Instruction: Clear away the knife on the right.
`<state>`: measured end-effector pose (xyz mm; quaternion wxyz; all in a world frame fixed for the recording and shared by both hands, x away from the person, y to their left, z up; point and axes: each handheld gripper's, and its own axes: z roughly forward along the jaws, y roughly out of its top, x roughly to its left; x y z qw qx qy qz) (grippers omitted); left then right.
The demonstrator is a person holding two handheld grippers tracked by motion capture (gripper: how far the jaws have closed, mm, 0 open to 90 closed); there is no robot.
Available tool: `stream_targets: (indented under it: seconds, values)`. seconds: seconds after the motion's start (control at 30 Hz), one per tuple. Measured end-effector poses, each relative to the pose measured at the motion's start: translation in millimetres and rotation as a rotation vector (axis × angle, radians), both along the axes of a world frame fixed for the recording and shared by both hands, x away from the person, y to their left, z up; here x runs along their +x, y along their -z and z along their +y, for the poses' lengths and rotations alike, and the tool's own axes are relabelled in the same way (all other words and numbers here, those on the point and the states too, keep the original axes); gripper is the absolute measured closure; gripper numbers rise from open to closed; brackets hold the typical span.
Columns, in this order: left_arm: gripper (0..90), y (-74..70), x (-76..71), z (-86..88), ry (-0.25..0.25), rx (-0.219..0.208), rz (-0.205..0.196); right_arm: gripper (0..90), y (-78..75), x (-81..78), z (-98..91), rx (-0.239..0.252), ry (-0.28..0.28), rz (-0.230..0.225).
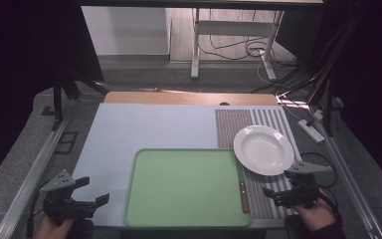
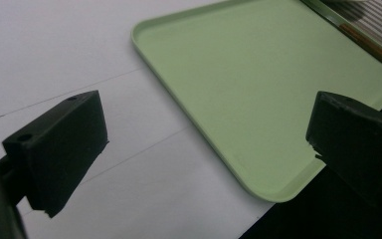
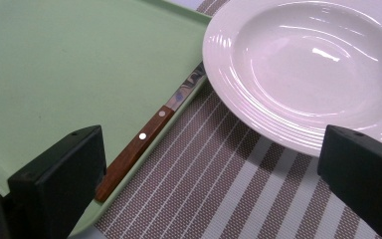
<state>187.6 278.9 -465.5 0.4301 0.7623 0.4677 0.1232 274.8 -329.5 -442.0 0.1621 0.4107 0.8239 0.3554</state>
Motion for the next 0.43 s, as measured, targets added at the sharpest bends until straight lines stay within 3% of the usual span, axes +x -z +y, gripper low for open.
stream_targets:
  seconds: [0.43]
  values:
    - [2.1,-0.3,-0.4,0.5,0.01,-0.012,-0.01,0.0,-0.3,-4.1,-9.3,0.002,0.049,0.008]
